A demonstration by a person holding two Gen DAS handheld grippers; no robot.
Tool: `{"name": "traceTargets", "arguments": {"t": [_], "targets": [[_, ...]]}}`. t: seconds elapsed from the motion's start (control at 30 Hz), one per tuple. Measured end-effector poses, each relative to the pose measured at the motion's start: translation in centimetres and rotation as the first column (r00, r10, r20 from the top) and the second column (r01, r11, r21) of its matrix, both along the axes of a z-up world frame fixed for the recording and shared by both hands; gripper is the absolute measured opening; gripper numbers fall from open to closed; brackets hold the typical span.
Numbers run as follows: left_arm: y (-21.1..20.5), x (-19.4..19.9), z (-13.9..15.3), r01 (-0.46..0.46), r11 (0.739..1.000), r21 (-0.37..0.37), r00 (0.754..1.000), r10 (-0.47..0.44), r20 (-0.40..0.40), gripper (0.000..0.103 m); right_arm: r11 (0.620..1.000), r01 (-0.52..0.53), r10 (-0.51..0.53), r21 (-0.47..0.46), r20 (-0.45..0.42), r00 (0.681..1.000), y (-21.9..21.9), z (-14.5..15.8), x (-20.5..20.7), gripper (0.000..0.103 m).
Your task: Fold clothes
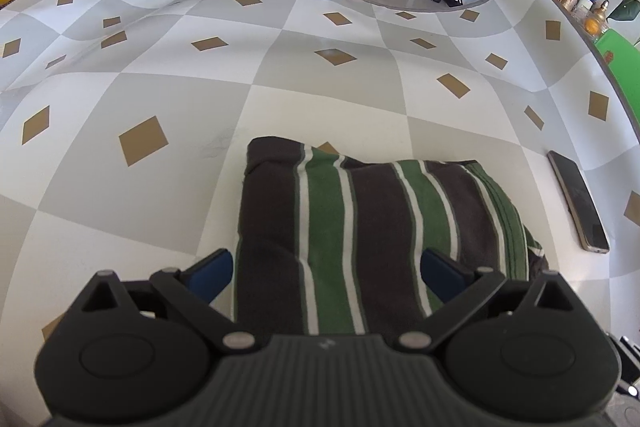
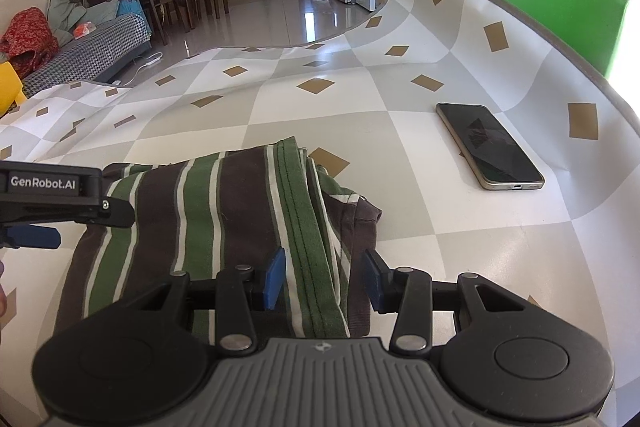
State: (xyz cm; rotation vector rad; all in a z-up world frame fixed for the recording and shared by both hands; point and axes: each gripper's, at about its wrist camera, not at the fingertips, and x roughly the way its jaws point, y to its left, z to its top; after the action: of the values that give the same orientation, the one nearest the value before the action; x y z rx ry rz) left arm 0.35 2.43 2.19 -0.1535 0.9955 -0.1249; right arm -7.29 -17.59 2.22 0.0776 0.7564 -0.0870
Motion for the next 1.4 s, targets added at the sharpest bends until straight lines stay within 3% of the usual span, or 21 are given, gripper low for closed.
{"name": "traceTargets", "arguments": {"t": [0.47,0.63,1.4], "targets": [[1.4,-1.1,-3.7,-0.016,0.998,0.059,0.998,0.020,-0.067,0.102,0.997,-0.044,0.039,-0.057,-0.075,0.996,1.4,-2.1,0.9,0.043],[1.0,-1.4,-3.9,0.008,0.996,0.092,0.999,-0.003,-0.052,0.103,0.998,-0.035,0.031,-0.052,-0.075,0.997,1.4,-2.2,0.7,0.045],[1.3,-1.7,-4.0,0.016,0.993,0.114,0.998,-0.009,-0.061,0.103,0.997,-0.055,0.050,-0.059,-0.079,0.996,2.1,-2.5,0.4,0.047]]}}
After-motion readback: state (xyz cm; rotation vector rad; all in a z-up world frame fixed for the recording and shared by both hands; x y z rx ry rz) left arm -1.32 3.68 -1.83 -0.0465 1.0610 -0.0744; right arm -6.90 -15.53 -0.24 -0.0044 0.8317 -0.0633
